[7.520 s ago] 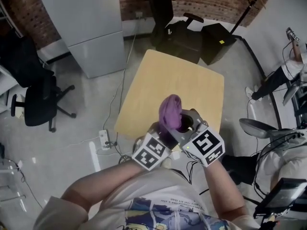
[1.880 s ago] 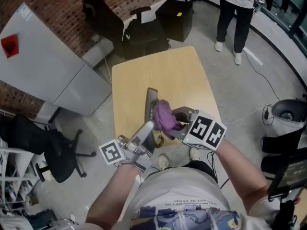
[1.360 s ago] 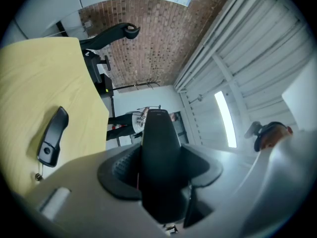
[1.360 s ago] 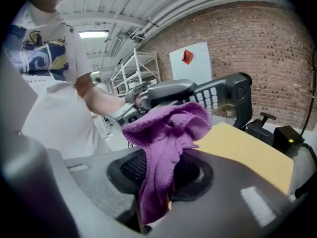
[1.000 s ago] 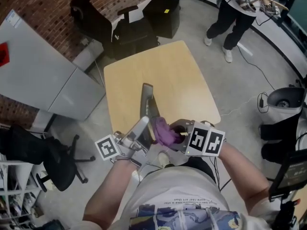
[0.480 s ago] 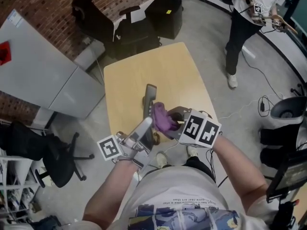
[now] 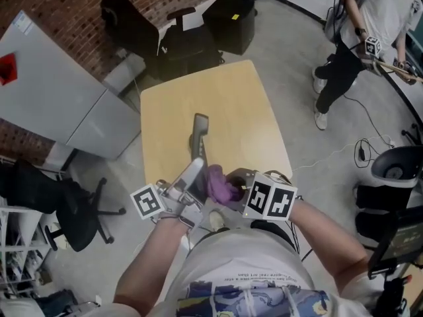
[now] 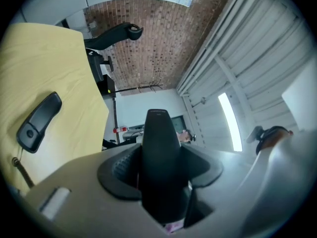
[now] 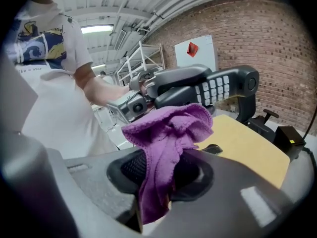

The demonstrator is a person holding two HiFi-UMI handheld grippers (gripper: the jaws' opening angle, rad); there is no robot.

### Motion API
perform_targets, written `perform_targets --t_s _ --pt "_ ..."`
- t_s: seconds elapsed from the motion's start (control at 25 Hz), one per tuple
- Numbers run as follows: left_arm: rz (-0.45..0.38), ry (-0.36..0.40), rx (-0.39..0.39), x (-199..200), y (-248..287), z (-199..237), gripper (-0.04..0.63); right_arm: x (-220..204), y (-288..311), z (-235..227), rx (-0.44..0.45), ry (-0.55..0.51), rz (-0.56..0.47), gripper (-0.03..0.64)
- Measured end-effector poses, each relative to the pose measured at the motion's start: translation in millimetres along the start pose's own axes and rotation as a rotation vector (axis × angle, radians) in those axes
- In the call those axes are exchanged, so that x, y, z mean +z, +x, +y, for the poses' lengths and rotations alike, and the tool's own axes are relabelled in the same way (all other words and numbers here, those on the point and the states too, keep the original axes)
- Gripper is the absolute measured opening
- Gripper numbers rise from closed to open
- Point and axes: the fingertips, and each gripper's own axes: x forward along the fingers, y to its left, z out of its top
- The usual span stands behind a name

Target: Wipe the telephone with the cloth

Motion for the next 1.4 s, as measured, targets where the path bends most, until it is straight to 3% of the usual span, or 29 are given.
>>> perform_targets --t_s 0.28,0.44,0.6,1.04,1.4 --pt "-0.043 0.015 0.029 -8 11 5 0.255 -18 -25 10 0.028 -0.027 0.006 0.112" --pt "-0.071 0.018 0.053 -12 12 11 0.255 5 -50 6 -0.014 -0.067 -0.073 0.112" --pt "-0.104 0.002 0.071 -15 14 17 0.255 27 -58 13 0.011 -0.126 -0.119 0.112" --pt "-0.173 0.007 0.06 -17 17 8 0.255 -12 -46 24 0.125 -0.167 -0.034 0.112" --pt "-0.187 0.012 0.048 -28 20 4 0.255 -50 -44 -10 0.099 -0.092 0.012 0.112"
